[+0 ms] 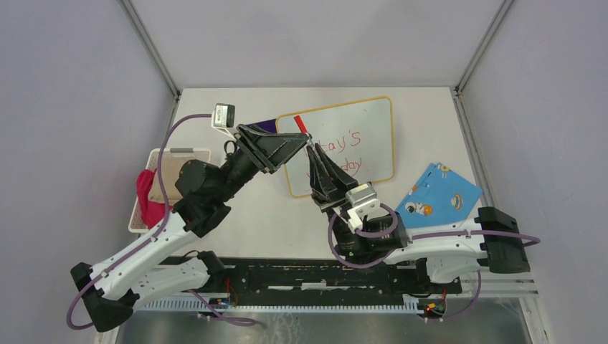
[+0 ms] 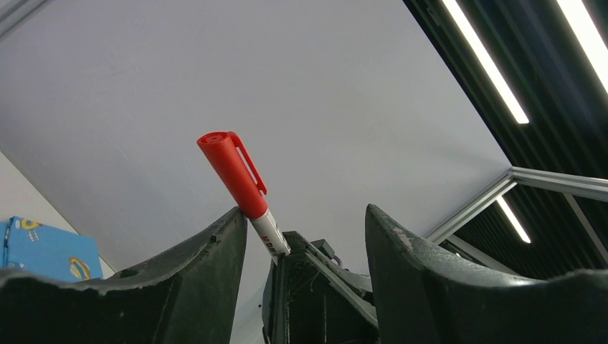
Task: Write a sentence on the whiteboard
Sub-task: Close the whiteboard marker.
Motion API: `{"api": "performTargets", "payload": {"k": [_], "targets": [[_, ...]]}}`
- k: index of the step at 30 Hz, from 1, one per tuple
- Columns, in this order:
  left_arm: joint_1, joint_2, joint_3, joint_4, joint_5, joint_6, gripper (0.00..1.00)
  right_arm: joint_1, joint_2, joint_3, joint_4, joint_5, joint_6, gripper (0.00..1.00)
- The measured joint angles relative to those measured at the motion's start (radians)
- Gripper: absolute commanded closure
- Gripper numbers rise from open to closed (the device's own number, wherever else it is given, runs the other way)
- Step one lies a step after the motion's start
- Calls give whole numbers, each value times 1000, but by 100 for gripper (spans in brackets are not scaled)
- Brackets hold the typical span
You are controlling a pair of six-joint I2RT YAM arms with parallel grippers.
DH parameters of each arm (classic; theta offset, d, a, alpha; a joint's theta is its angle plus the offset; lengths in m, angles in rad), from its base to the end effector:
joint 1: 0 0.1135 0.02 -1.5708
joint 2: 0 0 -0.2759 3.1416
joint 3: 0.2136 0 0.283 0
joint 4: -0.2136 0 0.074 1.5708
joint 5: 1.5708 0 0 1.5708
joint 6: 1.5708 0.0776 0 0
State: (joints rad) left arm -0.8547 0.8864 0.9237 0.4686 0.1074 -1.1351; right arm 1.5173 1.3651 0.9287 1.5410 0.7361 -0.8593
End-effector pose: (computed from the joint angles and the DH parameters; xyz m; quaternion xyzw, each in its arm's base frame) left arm 0.1591 -0.1955 0.4708 -0.0250 0.5084 -0.7364 0.4457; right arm 0.0680 0.2956 0.4385 -0.0693 0.4052 0.2147 0.8860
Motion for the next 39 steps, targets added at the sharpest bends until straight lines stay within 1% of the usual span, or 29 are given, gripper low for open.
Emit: {"api": "performTargets", "payload": {"k": [8,15,20,25,31,39], "targets": [[0,-5,0,-6,0,0,27,0,-14,-2,0,2,20,100],[0,-5,0,-22,-2,0,19,0,-47,-14,-1,1,57,100],[0,-5,9,-54,-29,15,15,0,-107,-66,-1,-6,114,100],[-1,2,76,-104,-60,66,15,0,-206,-125,0,-24,191,100],[-1,53,171,-97,-60,98,17,-1,-272,-163,-3,-63,265,100],[0,139,177,-92,-5,101,20,-1,-310,-188,-9,-90,322,100]]}}
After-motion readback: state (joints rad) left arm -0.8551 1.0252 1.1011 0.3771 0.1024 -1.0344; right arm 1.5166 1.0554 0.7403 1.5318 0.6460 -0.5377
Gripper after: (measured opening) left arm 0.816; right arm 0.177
